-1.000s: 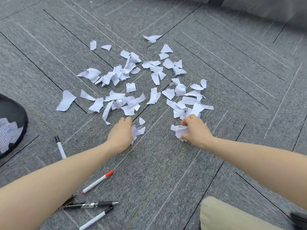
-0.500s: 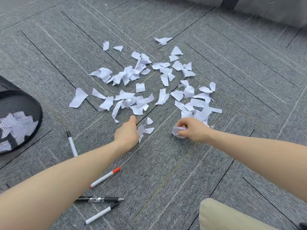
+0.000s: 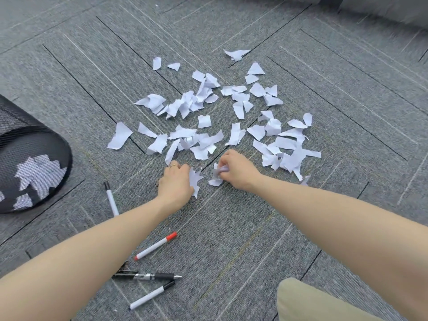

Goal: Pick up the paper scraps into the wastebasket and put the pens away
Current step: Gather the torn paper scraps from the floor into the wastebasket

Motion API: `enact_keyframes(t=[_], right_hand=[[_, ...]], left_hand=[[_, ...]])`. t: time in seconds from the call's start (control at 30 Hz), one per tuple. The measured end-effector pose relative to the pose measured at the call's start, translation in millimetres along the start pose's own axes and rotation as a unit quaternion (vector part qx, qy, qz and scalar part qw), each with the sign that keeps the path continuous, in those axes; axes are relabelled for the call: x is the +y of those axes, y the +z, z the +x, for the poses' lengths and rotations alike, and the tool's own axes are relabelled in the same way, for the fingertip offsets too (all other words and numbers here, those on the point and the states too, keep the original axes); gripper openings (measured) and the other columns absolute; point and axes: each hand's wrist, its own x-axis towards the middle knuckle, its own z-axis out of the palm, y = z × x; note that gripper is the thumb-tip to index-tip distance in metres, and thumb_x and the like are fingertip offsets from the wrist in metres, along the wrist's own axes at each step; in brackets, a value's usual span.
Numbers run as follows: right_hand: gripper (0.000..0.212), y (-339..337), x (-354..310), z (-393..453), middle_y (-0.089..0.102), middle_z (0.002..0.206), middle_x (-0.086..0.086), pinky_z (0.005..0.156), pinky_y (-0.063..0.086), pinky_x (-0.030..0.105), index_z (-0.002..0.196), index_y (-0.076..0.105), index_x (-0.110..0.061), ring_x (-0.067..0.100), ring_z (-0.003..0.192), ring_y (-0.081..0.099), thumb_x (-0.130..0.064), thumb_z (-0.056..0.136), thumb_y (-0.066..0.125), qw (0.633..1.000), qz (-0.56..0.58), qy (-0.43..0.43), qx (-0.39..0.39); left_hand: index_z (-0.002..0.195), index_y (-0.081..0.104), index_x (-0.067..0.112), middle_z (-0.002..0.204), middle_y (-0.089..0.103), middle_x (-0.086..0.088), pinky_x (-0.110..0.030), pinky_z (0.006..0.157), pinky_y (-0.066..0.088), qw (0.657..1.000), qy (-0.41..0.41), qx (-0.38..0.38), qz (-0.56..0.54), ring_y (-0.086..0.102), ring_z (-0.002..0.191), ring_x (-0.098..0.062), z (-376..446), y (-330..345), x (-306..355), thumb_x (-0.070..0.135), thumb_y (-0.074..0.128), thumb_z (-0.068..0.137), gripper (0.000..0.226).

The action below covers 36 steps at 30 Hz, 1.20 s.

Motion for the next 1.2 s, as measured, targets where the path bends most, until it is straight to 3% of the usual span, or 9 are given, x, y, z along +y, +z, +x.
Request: enact_keyframes(t=[0.17, 0.33, 0.4, 0.5, 0.67, 0.77, 0.83, 1.0, 1.2], right_hand=[[0.011, 3, -7, 4, 0.051, 0.102, 0.003, 0.071, 0.041, 0.034, 0.080, 0.049, -0.018, 0.021, 0.082, 0.051, -0.015, 0.089, 0.055, 0.999, -0.039, -0.016, 0.002], [0.012, 1, -15, 2, 0.063, 0.103, 0.009, 0.071, 0.045, 0.036, 0.100, 0.052, -0.010, 0.026, 0.086, 0.057, -0.011, 0.092, 0.043, 0.999, -0.049, 0.002, -0.010], [0.017, 0, -16, 4, 0.062, 0.103, 0.007, 0.069, 0.045, 0.034, 0.107, 0.052, -0.010, 0.023, 0.082, 0.056, -0.010, 0.092, 0.044, 0.999, -0.036, 0.016, -0.022], [0.019, -5, -13, 9, 0.058, 0.095, 0.002, 0.059, 0.042, 0.025, 0.109, 0.056, -0.010, 0.012, 0.066, 0.052, -0.010, 0.090, 0.055, 0.998, 0.019, 0.045, -0.044], [0.009, -14, -8, 2, 0.057, 0.074, -0.003, 0.046, 0.034, 0.015, 0.092, 0.063, -0.011, 0.006, 0.052, 0.042, -0.019, 0.088, 0.061, 0.989, 0.114, 0.024, -0.090], [0.010, -10, -4, -4, 0.061, 0.102, 0.002, 0.072, 0.047, 0.021, 0.085, 0.066, -0.013, 0.009, 0.078, 0.052, -0.024, 0.085, 0.064, 0.984, 0.061, -0.024, -0.163], [0.016, -2, 0, -5, 0.055, 0.117, -0.001, 0.091, 0.040, 0.030, 0.088, 0.069, -0.014, 0.012, 0.101, 0.047, -0.029, 0.085, 0.063, 0.985, -0.063, -0.082, -0.139], [0.020, 11, 0, -9, 0.054, 0.111, 0.003, 0.091, 0.044, 0.038, 0.091, 0.065, -0.010, 0.020, 0.102, 0.050, -0.028, 0.091, 0.055, 0.980, -0.130, -0.128, -0.074], [0.016, 10, -3, -8, 0.061, 0.094, 0.001, 0.082, 0.046, 0.036, 0.086, 0.058, -0.014, 0.020, 0.089, 0.055, -0.024, 0.094, 0.048, 0.969, -0.184, -0.148, -0.079]], left_hand=[[0.109, 0.043, 0.009, 0.120, 0.046, -0.016, -0.041, 0.085, 0.043, 0.999, -0.010, 0.014, -0.042, 0.049, 0.106, -0.034, 1, 0, 3, 0.004, 0.058, 0.083, 0.030], [0.110, 0.039, 0.008, 0.112, 0.051, -0.019, -0.041, 0.073, 0.047, 0.983, -0.063, -0.006, -0.174, 0.056, 0.089, -0.034, -1, 3, 4, -0.007, 0.050, 0.084, 0.032], [0.115, 0.044, 0.004, 0.111, 0.057, -0.019, -0.036, 0.067, 0.043, 0.976, -0.072, -0.028, -0.206, 0.057, 0.089, -0.034, 1, 0, 0, -0.004, 0.051, 0.085, 0.032], [0.119, 0.054, 0.000, 0.109, 0.063, -0.018, -0.037, 0.076, 0.048, 0.967, -0.069, -0.056, -0.238, 0.062, 0.097, -0.035, 3, -13, -11, 0.008, 0.061, 0.086, 0.035], [0.094, 0.062, 0.003, 0.085, 0.061, -0.009, -0.024, 0.058, 0.040, 0.973, -0.007, -0.128, -0.189, 0.047, 0.060, -0.016, -2, -26, -37, 0.021, 0.067, 0.083, 0.021], [0.092, 0.065, 0.006, 0.102, 0.051, -0.004, -0.026, 0.070, 0.048, 0.991, 0.076, -0.084, -0.070, 0.051, 0.080, -0.015, -11, -13, -41, 0.017, 0.065, 0.084, 0.014], [0.087, 0.063, 0.004, 0.112, 0.049, -0.004, -0.030, 0.079, 0.044, 0.987, 0.156, -0.044, -0.001, 0.050, 0.096, -0.019, -14, -4, -41, 0.018, 0.063, 0.087, 0.014], [0.078, 0.056, 0.008, 0.113, 0.048, -0.004, -0.030, 0.075, 0.040, 0.976, 0.213, -0.033, 0.017, 0.044, 0.093, -0.017, -10, -1, -44, 0.022, 0.062, 0.088, 0.018], [0.069, 0.038, 0.016, 0.086, 0.043, 0.001, -0.034, 0.068, 0.039, 0.979, 0.198, -0.053, -0.010, 0.048, 0.075, -0.022, -14, -2, -38, 0.003, 0.048, 0.088, 0.025]])
